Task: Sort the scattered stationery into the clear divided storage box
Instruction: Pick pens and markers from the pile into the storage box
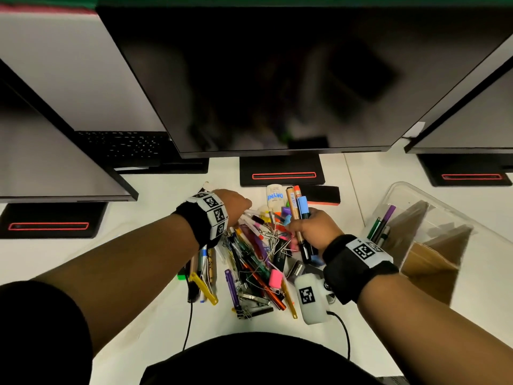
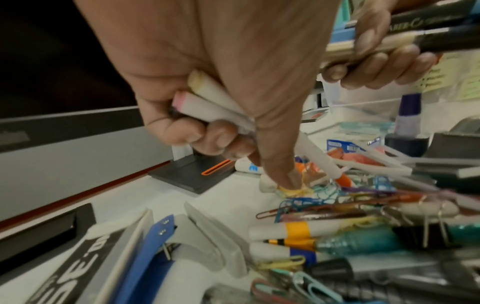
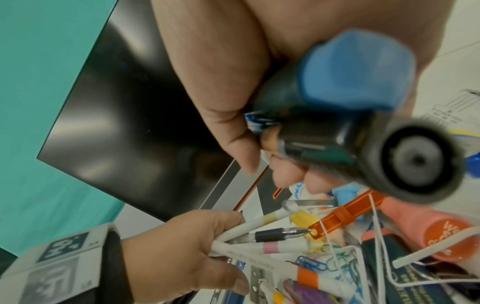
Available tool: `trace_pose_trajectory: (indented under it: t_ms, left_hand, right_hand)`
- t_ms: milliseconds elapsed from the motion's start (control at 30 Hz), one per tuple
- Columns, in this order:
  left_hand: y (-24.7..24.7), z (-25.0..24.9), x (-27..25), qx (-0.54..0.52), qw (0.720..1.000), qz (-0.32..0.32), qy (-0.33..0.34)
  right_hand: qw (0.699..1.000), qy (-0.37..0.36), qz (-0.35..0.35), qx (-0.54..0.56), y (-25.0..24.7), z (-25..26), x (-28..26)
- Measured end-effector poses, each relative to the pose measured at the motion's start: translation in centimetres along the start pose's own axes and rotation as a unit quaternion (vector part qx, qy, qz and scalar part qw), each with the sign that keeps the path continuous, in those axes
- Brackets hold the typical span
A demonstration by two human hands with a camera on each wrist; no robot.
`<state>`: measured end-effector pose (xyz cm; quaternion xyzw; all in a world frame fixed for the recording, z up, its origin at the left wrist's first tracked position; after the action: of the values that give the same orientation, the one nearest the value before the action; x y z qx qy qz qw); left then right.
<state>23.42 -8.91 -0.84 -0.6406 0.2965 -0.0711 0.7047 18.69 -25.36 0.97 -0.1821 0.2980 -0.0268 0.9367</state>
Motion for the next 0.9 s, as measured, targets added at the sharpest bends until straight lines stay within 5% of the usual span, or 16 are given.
trace_pose_trajectory:
  t_ms: [367, 533, 700, 800, 900]
  left_hand:
    - [-0.1, 2.6, -4.5, -0.216, 0.968, 0.048, -0.117]
    - [-1.9, 0.5, -4.1, -0.507, 0.845, 0.022, -0.168]
    - [-4.0, -3.6, -2.7, -0.656, 0.735, 0.029, -0.168]
    - [-4.4, -5.6, -2.0, -0.683, 0.707, 0.037, -0.180]
    - [-5.2, -8.1, -0.8, -0.682, 0.710, 0.038, -0.172]
  right_hand:
    - [0.998, 0.014, 0.005, 0.062, 0.4, 0.5, -1.3]
    - [0.983, 0.023, -0.028, 0.179, -2.7, 1.1, -2.2]
    - [0.959, 0.013, -0.109, 0.262, -8.9, 0.7, -2.9]
    - [0.940, 0.043, -0.181, 0.288, -12.7, -1.1, -3.0]
    - [0.926, 0.107, -0.208, 0.296, -14.7, -3.4, -3.0]
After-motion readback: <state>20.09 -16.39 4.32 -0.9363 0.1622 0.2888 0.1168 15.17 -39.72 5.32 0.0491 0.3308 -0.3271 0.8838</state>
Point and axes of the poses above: each hand's wrist, its own x-axis towards the middle knuckle, its own y-axis out of the palm, z = x × y, the point moved 8 cm from there along x, towards the middle knuckle, and after that the axes turned 12 degrees about -z, right-handed, at the moved point
